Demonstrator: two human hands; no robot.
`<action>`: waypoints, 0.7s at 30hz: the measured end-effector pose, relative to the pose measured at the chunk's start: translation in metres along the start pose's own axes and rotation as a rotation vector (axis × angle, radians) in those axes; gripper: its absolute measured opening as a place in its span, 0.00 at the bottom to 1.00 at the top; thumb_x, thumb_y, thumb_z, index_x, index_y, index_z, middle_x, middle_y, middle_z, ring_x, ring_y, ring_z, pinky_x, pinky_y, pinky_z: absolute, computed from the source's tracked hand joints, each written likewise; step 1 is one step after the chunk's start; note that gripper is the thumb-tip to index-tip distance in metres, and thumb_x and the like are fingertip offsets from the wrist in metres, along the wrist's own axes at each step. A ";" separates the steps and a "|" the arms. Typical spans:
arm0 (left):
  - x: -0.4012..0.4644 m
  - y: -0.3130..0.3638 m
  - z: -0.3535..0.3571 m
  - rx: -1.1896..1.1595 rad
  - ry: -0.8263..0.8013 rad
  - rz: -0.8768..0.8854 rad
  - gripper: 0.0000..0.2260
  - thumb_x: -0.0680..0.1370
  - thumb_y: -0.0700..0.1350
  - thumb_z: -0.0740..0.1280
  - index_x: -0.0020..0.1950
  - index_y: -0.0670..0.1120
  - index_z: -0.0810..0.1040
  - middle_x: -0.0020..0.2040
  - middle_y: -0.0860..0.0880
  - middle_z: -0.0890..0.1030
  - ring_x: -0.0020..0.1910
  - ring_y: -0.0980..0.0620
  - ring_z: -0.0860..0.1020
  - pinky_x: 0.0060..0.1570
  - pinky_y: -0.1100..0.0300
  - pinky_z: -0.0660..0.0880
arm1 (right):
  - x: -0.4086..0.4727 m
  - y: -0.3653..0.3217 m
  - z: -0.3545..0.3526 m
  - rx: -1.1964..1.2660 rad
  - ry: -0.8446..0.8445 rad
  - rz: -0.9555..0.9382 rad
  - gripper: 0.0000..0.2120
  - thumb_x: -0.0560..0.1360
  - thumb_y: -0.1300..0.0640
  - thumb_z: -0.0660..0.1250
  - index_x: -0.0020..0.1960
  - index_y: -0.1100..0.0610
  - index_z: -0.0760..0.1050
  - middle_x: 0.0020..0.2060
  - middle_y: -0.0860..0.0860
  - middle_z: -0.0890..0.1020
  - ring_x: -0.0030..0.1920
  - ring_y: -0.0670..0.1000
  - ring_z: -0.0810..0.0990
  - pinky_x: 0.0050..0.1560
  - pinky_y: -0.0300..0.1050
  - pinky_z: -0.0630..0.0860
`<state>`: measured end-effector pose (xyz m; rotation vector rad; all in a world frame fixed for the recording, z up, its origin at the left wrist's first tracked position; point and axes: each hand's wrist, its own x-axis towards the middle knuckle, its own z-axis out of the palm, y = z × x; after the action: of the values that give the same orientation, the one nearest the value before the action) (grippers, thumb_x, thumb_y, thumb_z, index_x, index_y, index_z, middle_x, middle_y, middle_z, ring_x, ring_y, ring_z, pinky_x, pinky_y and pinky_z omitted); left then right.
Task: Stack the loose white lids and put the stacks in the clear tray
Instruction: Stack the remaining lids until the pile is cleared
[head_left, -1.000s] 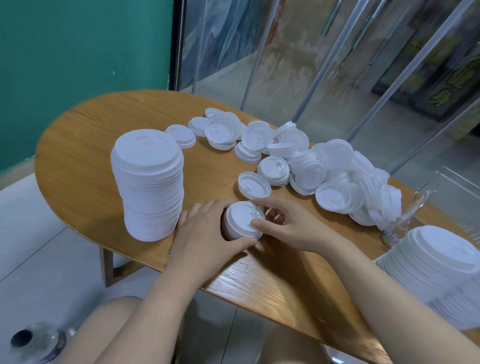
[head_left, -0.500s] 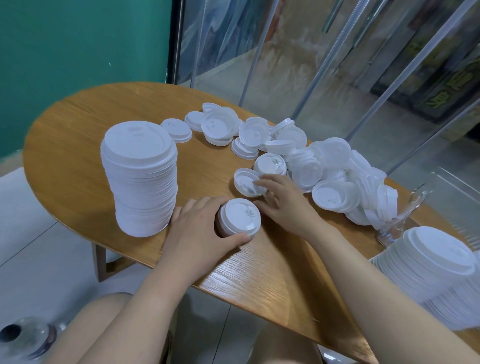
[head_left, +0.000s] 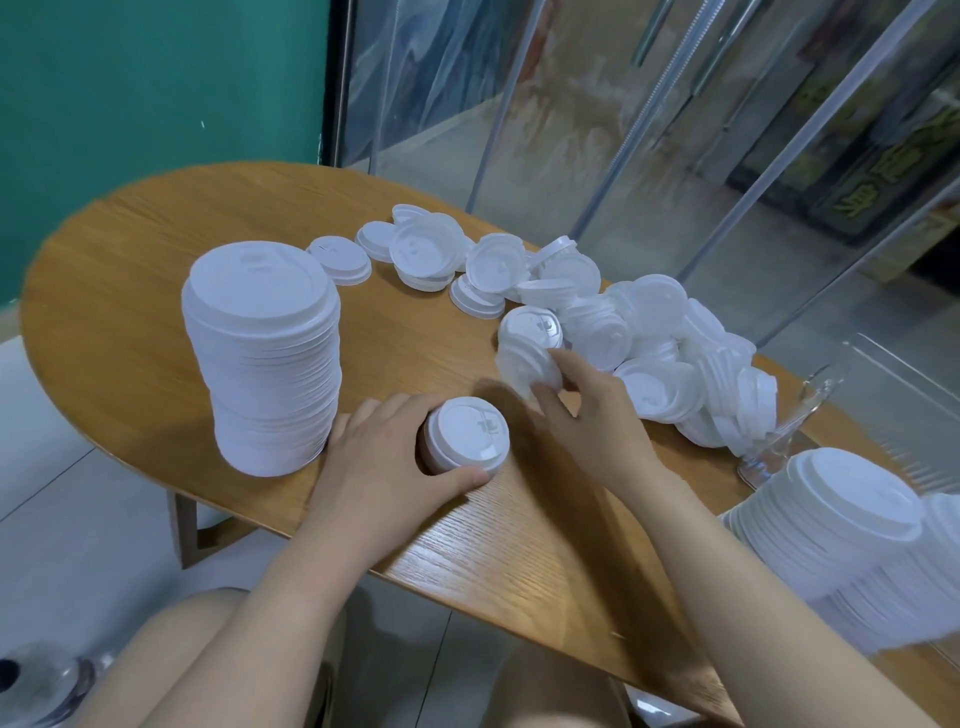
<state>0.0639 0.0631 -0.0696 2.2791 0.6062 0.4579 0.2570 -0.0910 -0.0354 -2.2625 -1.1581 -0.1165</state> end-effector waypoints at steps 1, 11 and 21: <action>0.000 0.000 0.000 -0.002 -0.001 -0.001 0.34 0.67 0.73 0.70 0.69 0.63 0.72 0.59 0.65 0.74 0.60 0.59 0.67 0.59 0.58 0.59 | -0.009 0.000 -0.005 0.076 0.014 0.034 0.11 0.81 0.54 0.69 0.63 0.53 0.76 0.39 0.44 0.80 0.42 0.47 0.78 0.47 0.46 0.76; 0.001 0.002 0.002 0.003 0.008 -0.008 0.35 0.66 0.74 0.70 0.70 0.62 0.71 0.60 0.64 0.74 0.61 0.57 0.67 0.63 0.56 0.59 | -0.061 0.022 -0.020 0.277 0.003 0.262 0.17 0.81 0.52 0.69 0.69 0.41 0.73 0.41 0.47 0.82 0.37 0.51 0.80 0.45 0.47 0.79; -0.001 0.002 0.002 -0.005 0.004 -0.003 0.36 0.65 0.74 0.68 0.71 0.62 0.72 0.59 0.65 0.72 0.62 0.57 0.67 0.65 0.54 0.60 | -0.065 0.014 -0.023 0.179 -0.112 0.253 0.27 0.67 0.45 0.82 0.58 0.31 0.70 0.42 0.40 0.76 0.37 0.40 0.73 0.40 0.30 0.70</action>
<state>0.0646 0.0604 -0.0693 2.2727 0.6096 0.4620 0.2316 -0.1560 -0.0444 -2.2553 -0.8881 0.2073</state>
